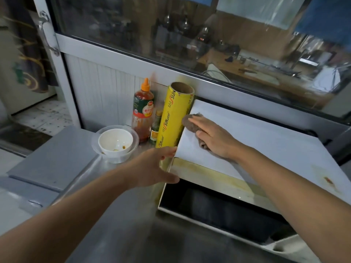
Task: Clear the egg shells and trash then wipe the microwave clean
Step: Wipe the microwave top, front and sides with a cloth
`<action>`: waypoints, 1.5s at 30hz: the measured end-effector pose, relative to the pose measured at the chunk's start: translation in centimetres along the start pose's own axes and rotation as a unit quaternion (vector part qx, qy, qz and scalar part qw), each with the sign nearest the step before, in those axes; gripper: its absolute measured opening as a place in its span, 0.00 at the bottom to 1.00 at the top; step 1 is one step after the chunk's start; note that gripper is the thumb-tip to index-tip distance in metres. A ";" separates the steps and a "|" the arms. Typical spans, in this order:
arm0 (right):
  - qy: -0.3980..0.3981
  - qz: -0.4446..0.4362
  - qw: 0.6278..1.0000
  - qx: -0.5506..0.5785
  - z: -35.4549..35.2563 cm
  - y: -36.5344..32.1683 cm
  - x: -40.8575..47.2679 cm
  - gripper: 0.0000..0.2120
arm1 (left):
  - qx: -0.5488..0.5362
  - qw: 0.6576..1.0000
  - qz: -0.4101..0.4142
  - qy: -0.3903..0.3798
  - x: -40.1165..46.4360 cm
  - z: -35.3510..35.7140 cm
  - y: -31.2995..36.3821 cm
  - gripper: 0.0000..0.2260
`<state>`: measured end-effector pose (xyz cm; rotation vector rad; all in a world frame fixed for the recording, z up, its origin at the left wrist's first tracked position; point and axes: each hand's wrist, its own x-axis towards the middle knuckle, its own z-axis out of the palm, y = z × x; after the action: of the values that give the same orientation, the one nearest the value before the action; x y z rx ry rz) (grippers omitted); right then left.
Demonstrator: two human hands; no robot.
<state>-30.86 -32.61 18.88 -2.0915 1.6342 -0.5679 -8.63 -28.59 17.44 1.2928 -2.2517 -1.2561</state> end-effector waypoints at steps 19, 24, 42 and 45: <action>0.138 -0.077 0.925 -0.345 7.4 -5.8 -9.3 0.37 | -0.134 0.990 -0.022 -0.022 -0.2 0.0 -0.6 0.26; 0.157 -0.028 0.924 -0.348 4.0 -2.5 -13.9 0.30 | -0.114 0.993 -0.038 -0.014 -0.4 0.2 0.0 0.35; 0.216 -0.057 0.910 -0.350 6.7 -2.8 -12.0 0.34 | -0.080 0.996 -0.022 0.024 -2.0 0.8 0.4 0.39; 0.228 -0.006 0.896 -0.380 4.1 0.2 -16.0 0.30 | 0.001 0.997 -0.015 0.079 -1.6 2.0 1.4 0.34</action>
<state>-32.27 -16.79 14.47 -2.6428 2.4073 -0.4940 -9.72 -25.85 17.65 1.3800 -2.1314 -1.1206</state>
